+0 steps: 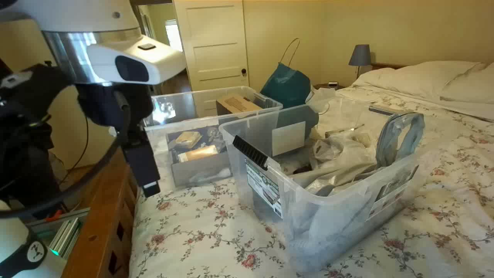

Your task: Move the white box in the clear container to the left.

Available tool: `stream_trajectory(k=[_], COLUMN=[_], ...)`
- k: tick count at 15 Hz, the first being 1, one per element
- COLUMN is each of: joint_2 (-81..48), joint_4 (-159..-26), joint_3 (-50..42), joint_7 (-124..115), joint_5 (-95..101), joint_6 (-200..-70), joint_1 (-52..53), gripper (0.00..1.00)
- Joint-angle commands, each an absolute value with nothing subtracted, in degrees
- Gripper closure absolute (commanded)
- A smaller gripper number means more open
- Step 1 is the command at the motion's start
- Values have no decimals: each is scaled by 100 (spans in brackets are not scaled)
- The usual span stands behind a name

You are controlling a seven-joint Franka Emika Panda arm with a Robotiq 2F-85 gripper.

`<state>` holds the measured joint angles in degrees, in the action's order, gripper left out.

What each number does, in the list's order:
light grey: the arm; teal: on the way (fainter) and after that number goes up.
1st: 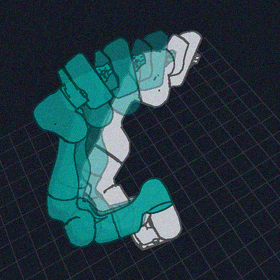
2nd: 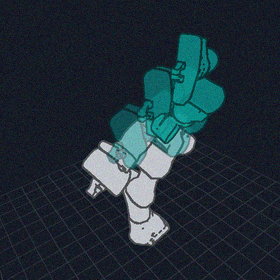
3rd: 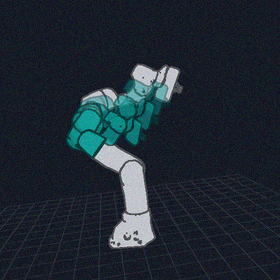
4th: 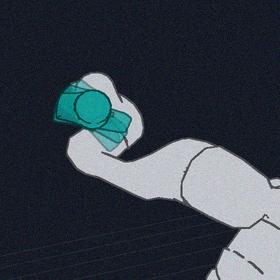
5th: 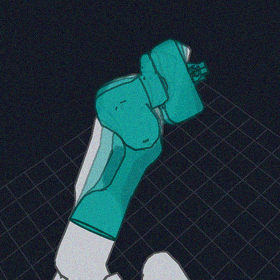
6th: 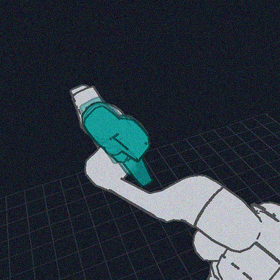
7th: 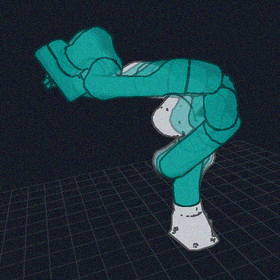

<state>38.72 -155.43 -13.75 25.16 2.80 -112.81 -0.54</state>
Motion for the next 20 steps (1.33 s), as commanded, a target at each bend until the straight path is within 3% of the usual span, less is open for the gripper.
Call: stream_trajectory(k=[1,12,20], joint_2=[3864,3646,1914], joint_4=[-15537,-14950,-13922], joint_3=[-1328,-740,463], joint_7=[2540,3336,3398], joint_5=[249,-831,-566], joint_6=[-11273,-12413,-13704], joint_1=[-101,1674,2460], gripper=[0,0,0])
